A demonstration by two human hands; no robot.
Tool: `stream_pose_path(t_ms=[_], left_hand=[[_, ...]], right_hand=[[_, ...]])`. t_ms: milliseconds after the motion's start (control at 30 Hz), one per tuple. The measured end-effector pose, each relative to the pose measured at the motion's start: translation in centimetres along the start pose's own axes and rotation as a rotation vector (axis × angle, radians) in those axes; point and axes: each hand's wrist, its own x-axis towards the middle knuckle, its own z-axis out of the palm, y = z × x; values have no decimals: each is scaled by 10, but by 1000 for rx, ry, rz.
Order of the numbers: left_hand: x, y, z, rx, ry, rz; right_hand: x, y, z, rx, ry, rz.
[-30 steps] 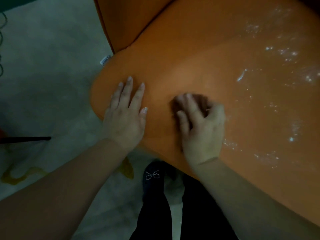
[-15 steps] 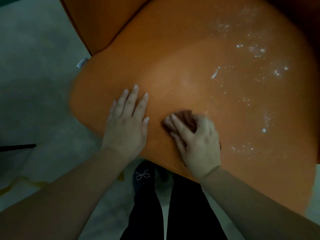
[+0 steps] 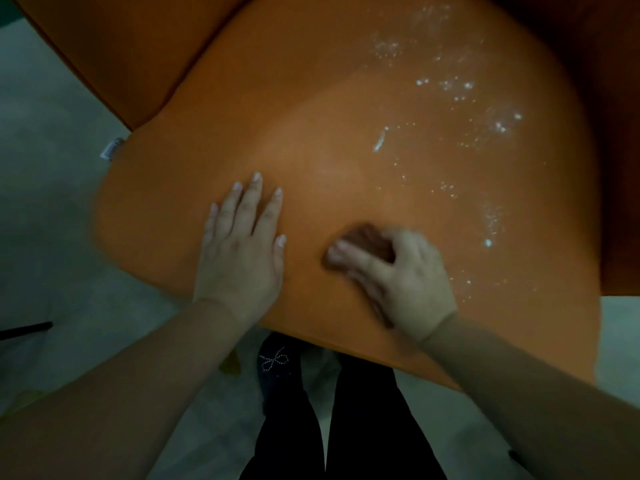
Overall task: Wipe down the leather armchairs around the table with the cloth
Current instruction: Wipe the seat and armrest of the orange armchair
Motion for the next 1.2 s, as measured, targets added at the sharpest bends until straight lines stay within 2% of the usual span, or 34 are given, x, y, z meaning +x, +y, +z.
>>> stream_pose_path(t_ms=[133,200,267,367,433,567,633,733,833,967,1100,1200], left_hand=[[11,8,1,18,1,33],[17,12,-1,17,-1,40],[21,17,-3,21,-7,44],[22,27,-3,14,-21,69],[20,35,-1,21,-37,101],[19,50,5,38,-59,137],[19,59,6,23,-60,115],[15,75,10,0,-60,114],[10,87,17,-3,-86,124],[8,93,25,34,-75,93],[13,103,26,30,-50,84],[15,110,26,30,-70,128]], right_hand=[[56,51,-11,-71,132,206],[53,52,-13,-54,188,253],[22,36,-13,-12,197,207],[-28,18,-10,6,42,73],[-21,34,-14,-27,11,39],[20,67,-20,-56,85,147],[3,56,-18,-4,133,204],[-55,34,-17,60,67,120],[-63,56,-24,-42,-10,49],[-18,91,-29,-92,45,101],[-53,66,-27,-25,164,223],[-88,58,-31,-24,63,157]])
